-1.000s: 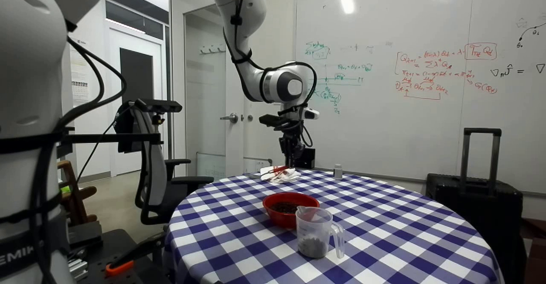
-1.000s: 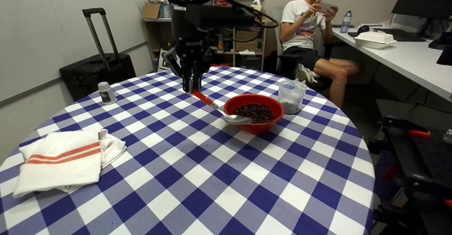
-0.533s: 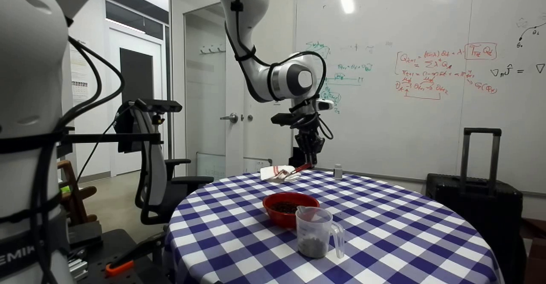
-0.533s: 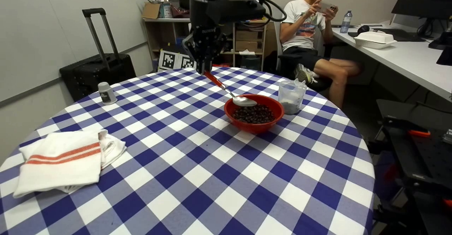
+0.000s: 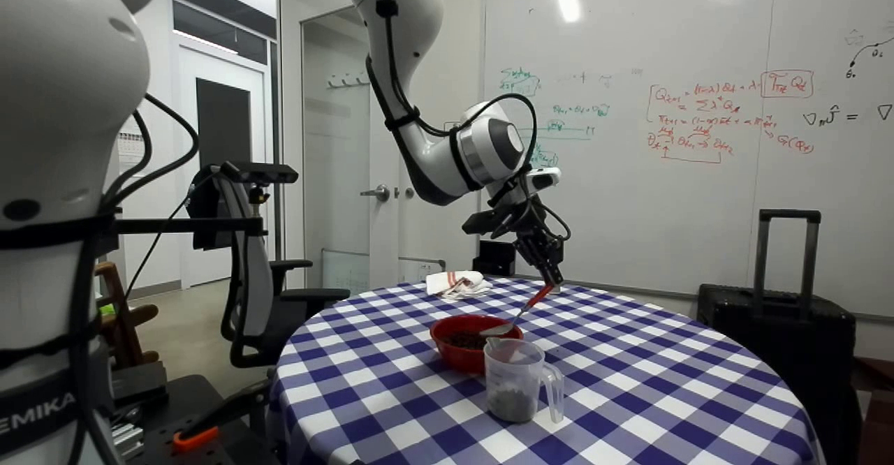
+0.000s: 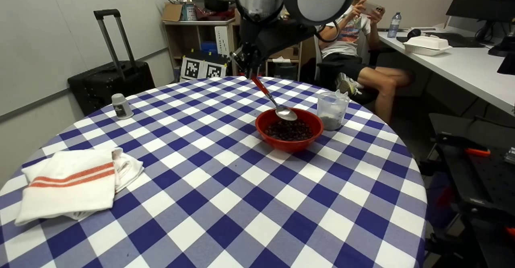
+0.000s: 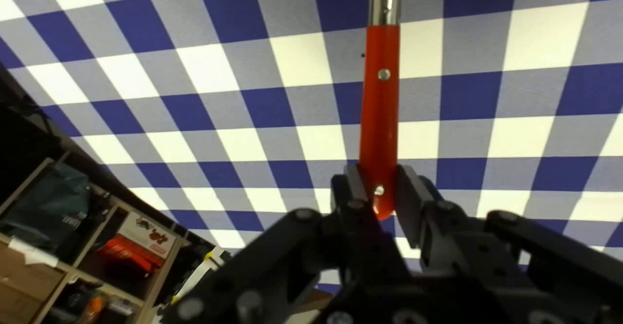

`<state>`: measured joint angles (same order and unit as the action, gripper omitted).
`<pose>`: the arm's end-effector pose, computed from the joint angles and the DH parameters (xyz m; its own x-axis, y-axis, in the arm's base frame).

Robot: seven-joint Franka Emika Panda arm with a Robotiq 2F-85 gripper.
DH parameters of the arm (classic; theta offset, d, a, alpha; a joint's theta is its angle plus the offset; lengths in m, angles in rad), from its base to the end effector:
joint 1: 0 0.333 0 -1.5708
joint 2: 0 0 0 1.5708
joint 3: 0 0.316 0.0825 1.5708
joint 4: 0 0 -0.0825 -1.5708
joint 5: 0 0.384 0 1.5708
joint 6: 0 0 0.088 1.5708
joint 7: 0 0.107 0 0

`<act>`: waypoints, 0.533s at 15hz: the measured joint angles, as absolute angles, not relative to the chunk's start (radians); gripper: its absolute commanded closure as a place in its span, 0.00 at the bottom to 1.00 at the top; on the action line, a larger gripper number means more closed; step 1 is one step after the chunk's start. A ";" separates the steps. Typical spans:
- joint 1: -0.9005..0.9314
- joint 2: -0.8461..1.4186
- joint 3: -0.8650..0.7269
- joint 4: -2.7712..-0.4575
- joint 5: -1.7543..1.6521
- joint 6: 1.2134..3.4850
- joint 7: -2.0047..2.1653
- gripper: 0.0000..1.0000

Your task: Use the spoon to shift a spoonful of the brown objects to the jug

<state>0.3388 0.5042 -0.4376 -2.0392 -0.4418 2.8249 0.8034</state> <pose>0.6231 -0.0285 0.2407 0.8394 -0.3282 0.4333 -0.4363 -0.8823 0.1768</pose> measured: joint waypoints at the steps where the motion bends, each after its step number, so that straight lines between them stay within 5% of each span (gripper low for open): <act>1: 0.376 0.513 -0.483 -2.042 -0.481 2.828 0.864 0.95; 8: 0.508 0.551 -0.589 -2.070 -0.629 2.812 1.141 0.95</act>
